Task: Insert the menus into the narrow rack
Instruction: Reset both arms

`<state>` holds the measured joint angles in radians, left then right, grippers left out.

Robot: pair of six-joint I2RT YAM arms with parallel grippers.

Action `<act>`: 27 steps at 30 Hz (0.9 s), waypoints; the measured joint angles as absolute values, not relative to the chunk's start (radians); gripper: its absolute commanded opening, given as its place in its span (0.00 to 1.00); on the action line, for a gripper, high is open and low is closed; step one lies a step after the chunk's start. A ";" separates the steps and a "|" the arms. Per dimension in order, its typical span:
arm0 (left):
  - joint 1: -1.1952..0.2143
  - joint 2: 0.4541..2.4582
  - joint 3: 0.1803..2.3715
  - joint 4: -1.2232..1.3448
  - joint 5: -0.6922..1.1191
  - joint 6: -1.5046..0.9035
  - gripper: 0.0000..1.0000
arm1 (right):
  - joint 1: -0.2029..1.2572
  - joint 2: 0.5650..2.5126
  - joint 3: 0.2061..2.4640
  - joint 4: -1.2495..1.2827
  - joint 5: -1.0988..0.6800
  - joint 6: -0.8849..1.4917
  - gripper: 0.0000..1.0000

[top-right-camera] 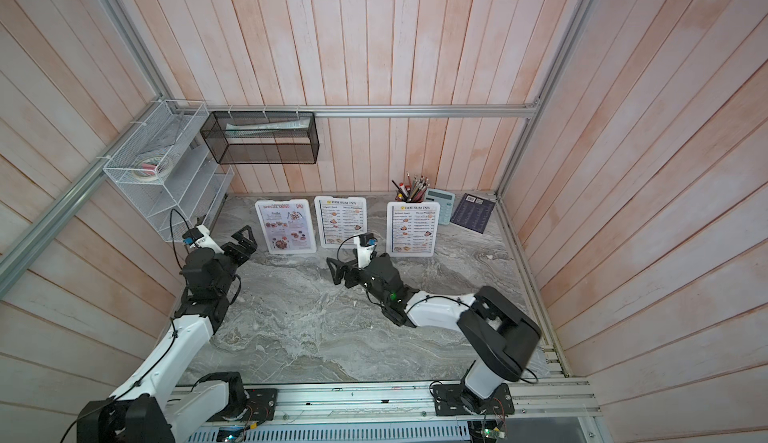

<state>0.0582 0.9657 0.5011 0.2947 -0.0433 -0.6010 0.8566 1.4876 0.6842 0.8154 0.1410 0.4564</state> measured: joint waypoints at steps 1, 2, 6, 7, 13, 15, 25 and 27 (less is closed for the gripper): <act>0.059 0.928 0.450 0.323 -0.058 -0.581 1.00 | 0.827 1.411 0.653 0.818 0.189 0.452 0.98; 0.060 0.887 0.376 0.369 -0.073 -0.559 1.00 | 0.787 1.339 0.624 0.813 0.231 0.450 0.98; 0.067 0.820 0.112 0.520 -0.159 -0.520 1.00 | 0.620 1.134 0.471 0.836 0.435 0.405 0.98; 0.074 0.813 0.067 0.536 -0.194 -0.521 1.00 | 0.585 1.088 0.409 0.858 0.496 0.366 0.98; 0.084 0.917 0.009 0.851 -0.272 -0.448 1.00 | 0.237 0.944 0.107 0.922 0.533 0.188 0.98; 0.094 1.079 0.010 1.010 -0.273 -0.439 1.00 | 0.105 0.981 0.079 0.929 0.497 0.212 0.98; 0.201 1.337 0.062 1.273 -0.028 -0.317 1.00 | -0.001 1.308 0.183 1.044 0.342 0.211 0.98; 0.211 1.443 0.048 1.386 0.010 -0.294 1.00 | 0.000 1.309 0.197 1.079 0.335 0.181 0.98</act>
<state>0.2108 1.4429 0.0483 1.3857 0.0105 -0.2939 0.0002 1.3090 0.1967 1.0794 0.3347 0.1810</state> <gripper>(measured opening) 0.997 0.978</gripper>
